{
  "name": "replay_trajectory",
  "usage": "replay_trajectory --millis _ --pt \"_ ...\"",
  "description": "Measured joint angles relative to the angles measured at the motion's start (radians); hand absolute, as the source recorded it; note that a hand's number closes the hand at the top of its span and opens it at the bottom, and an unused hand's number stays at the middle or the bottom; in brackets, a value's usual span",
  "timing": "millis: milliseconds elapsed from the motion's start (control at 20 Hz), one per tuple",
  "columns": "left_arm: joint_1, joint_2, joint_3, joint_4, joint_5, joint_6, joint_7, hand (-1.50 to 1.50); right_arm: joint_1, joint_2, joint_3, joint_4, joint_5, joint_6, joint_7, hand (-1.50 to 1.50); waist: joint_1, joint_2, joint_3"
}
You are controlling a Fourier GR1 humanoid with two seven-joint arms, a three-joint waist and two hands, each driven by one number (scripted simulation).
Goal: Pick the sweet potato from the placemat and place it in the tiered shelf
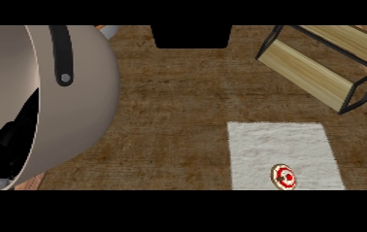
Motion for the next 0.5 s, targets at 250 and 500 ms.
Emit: replay_trajectory --millis 250,500 --pt "-0.016 -0.005 0.004 0.008 -0.011 -0.002 0.002 0.0 0.02 -0.007 -0.041 0.105 -0.006 -0.097 -0.048 1.5 0.001 0.0 0.001" --pt "-0.025 -0.01 0.008 0.01 -0.018 -0.001 0.011 0.0 0.042 -0.018 -0.09 0.198 0.008 -0.215 -0.053 -1.5 0.002 0.001 0.001"
